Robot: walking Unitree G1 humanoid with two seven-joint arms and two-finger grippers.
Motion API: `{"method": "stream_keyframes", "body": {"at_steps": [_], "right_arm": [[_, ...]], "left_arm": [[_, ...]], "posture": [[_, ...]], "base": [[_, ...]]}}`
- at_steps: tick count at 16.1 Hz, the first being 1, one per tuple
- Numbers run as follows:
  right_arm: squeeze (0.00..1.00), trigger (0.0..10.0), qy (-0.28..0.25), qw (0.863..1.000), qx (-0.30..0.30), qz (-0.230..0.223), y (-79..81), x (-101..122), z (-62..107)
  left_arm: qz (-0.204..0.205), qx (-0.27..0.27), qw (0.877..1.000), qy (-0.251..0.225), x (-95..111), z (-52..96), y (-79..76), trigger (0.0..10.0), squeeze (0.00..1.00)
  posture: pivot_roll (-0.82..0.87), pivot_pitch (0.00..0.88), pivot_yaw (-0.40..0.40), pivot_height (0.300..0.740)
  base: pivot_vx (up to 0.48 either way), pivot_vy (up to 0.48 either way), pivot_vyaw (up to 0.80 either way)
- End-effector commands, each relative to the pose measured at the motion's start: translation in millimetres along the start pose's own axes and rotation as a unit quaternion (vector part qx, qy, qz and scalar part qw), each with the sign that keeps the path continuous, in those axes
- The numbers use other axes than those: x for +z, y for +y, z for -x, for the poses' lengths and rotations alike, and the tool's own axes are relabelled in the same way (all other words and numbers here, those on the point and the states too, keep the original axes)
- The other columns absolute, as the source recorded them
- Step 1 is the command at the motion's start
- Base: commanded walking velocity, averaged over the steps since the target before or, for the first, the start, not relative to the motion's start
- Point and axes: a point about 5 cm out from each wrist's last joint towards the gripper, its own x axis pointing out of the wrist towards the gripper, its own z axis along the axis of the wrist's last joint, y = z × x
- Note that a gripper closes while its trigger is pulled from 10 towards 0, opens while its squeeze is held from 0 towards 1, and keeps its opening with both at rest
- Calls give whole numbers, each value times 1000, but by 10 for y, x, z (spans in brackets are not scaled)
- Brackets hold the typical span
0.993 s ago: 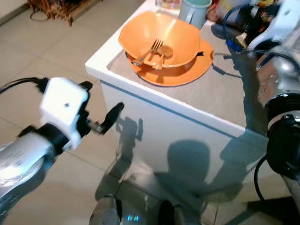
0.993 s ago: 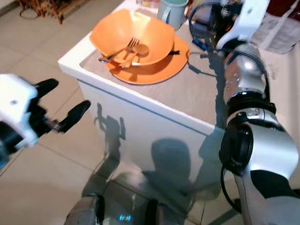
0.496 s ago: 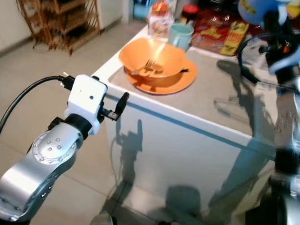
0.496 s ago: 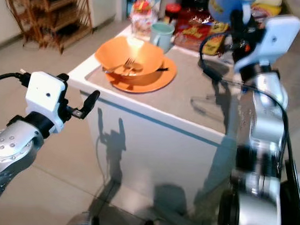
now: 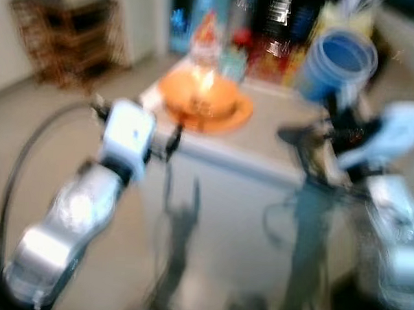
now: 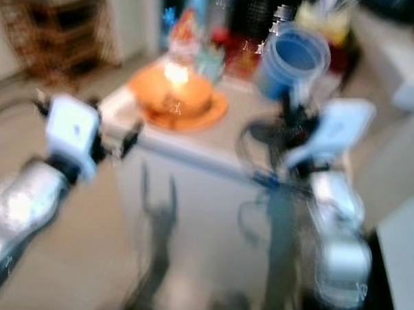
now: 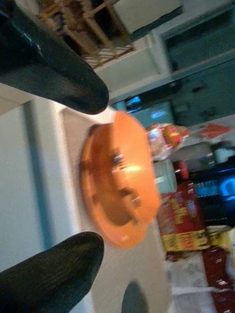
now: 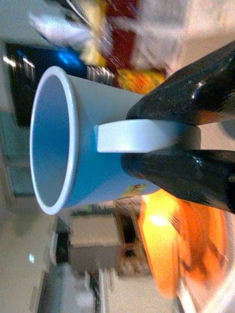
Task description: Setting the table
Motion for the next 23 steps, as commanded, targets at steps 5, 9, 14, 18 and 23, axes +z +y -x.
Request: {"method": "stream_keyframes", "body": {"at_steps": [5,9,14,18,23], "right_arm": [[0,10000,77,996,-41,16,57,-235,103],[0,10000,96,993,-65,23,7,-307,167],[0,10000,117,991,-38,50,99,-383,94],[0,10000,147,988,-41,32,80,-439,36],[0,10000,121,986,-65,95,-28,-376,-87]], "left_arm": [[-7,13,1000,-6,-17,-36,-41,10000,0],[-9,15,1000,0,-80,-34,-8,10000,0],[-11,49,998,41,-293,-97,16,10000,0],[-11,62,997,46,-321,-120,16,10000,0],[-13,70,996,45,-324,-142,9,10000,0]], "posture": [[12,0,-58,740],[7,0,-54,740],[-1,0,-52,740],[-6,0,-58,740],[-15,0,-71,740]], "base": [[-319,0,0],[-311,0,0],[0,-288,0],[0,-480,0],[0,-480,0]]}}
